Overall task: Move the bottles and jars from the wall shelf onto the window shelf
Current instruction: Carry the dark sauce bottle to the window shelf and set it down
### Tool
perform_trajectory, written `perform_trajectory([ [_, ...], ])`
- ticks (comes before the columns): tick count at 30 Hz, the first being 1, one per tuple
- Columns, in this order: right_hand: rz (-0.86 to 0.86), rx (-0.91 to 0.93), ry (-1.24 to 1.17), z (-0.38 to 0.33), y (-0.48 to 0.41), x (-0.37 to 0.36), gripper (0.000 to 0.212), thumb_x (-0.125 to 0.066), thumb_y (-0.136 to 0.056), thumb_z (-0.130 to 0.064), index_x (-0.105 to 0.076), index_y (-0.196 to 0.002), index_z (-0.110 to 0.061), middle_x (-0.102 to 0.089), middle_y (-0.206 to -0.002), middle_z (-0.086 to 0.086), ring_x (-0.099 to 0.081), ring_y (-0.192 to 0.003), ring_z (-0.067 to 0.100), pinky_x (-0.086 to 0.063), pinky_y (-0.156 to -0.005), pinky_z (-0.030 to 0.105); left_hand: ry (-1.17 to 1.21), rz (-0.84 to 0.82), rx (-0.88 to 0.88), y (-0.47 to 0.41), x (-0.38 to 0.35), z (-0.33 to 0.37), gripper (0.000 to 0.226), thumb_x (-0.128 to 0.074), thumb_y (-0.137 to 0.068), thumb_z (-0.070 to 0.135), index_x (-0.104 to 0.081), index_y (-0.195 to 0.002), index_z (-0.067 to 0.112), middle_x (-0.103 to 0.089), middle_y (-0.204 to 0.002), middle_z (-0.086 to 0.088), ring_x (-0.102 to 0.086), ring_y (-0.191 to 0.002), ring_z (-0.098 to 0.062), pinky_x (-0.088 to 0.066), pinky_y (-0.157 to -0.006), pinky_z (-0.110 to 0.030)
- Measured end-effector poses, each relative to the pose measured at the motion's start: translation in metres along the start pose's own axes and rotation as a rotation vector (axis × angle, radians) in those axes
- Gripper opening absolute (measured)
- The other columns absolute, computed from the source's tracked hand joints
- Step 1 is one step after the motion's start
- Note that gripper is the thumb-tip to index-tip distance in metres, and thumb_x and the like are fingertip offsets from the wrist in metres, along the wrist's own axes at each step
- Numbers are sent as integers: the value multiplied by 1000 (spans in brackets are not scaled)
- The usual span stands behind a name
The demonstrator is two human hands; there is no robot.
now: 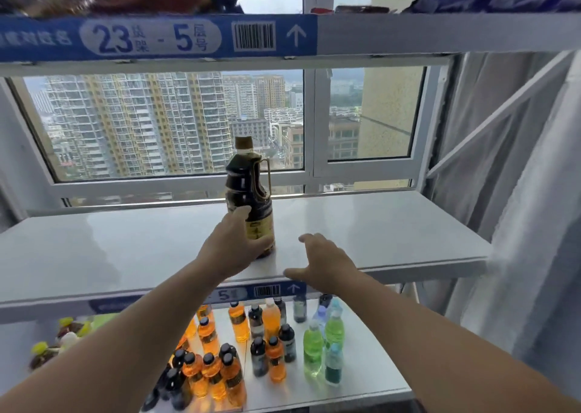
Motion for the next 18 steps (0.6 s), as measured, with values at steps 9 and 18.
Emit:
perform_trajectory([
  [9,-17,8,26,39,182,44,74,-67,-88,-63,-53,-143,-16,-57,-142,6,-53,-132,28,-47,-107,43,-354,-222,-219,148,-21,97,59,-65,-93,56,-54,-143,28,-58,-144,4,-58,-125,-19,-51,-95,-36],
  [18,43,-81,68,64,342,88,70,-61,-93,-62,-49,-146,-18,-56,-145,2,-54,-130,24,-49,-107,44,-347,-256,-407,265,-36,184,55,-59,-93,61,-54,-141,35,-55,-145,11,-59,-124,-14,-52,-97,-35],
])
Point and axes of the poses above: each hand's wrist, its own y-axis away from the middle knuckle, its own x-axis out of the back of the hand, z = x × y, the point moved 6 cm from there along -y, towards the middle knuckle
